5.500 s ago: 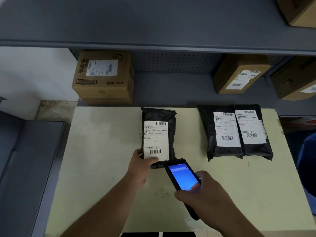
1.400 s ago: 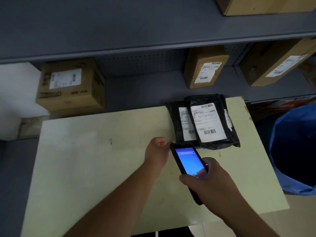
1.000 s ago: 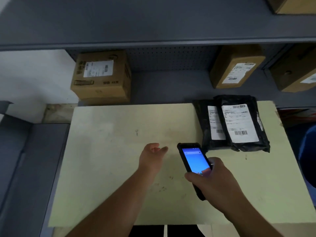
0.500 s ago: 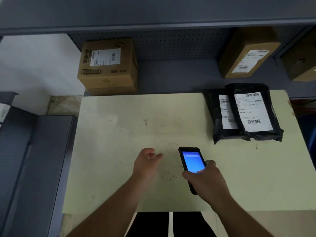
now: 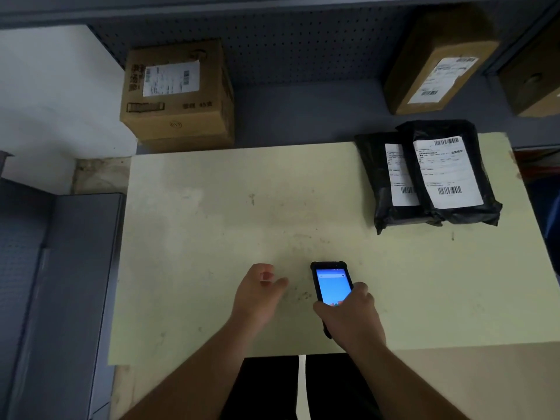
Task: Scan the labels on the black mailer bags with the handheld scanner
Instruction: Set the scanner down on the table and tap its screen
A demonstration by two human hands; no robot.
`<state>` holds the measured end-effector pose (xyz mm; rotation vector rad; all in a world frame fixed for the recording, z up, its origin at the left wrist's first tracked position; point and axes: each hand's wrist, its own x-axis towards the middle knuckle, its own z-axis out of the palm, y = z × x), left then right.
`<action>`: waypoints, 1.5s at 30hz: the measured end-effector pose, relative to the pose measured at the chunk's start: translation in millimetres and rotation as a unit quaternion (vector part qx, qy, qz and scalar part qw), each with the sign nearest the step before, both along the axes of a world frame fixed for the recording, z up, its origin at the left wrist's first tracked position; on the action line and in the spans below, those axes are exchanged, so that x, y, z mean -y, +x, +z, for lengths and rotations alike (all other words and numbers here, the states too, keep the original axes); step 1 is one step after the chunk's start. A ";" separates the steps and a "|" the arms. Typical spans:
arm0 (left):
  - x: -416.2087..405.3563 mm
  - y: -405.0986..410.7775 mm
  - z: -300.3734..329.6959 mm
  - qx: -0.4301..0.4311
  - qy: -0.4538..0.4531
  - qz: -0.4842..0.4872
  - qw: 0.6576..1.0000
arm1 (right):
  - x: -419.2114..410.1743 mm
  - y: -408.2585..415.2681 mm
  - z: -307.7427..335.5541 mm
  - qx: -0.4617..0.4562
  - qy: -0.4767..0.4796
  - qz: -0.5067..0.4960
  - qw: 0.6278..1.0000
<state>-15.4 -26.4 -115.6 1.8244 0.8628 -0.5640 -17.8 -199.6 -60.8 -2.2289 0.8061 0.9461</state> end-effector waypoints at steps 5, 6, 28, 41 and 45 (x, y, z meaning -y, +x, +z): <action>-2.3 -8.8 -3.5 -0.001 -0.005 0.017 1.000 | -3.5 -5.8 -12.1 0.006 -0.015 0.015 1.000; -2.3 -10.0 -3.7 -0.001 -0.005 0.017 1.000 | -4.3 -7.2 -15.1 0.010 -0.018 0.018 1.000; -10.0 -28.2 -20.4 -0.008 -0.020 0.035 0.999 | -19.0 -17.3 -57.3 0.031 -0.125 0.081 0.988; -13.5 -25.0 -9.8 0.013 0.002 -0.023 1.000 | -19.1 -5.6 -38.5 0.069 -0.125 0.074 0.987; -14.0 -17.8 -0.5 0.035 0.005 -0.040 0.999 | -13.6 11.7 -19.4 0.099 -0.076 0.059 0.990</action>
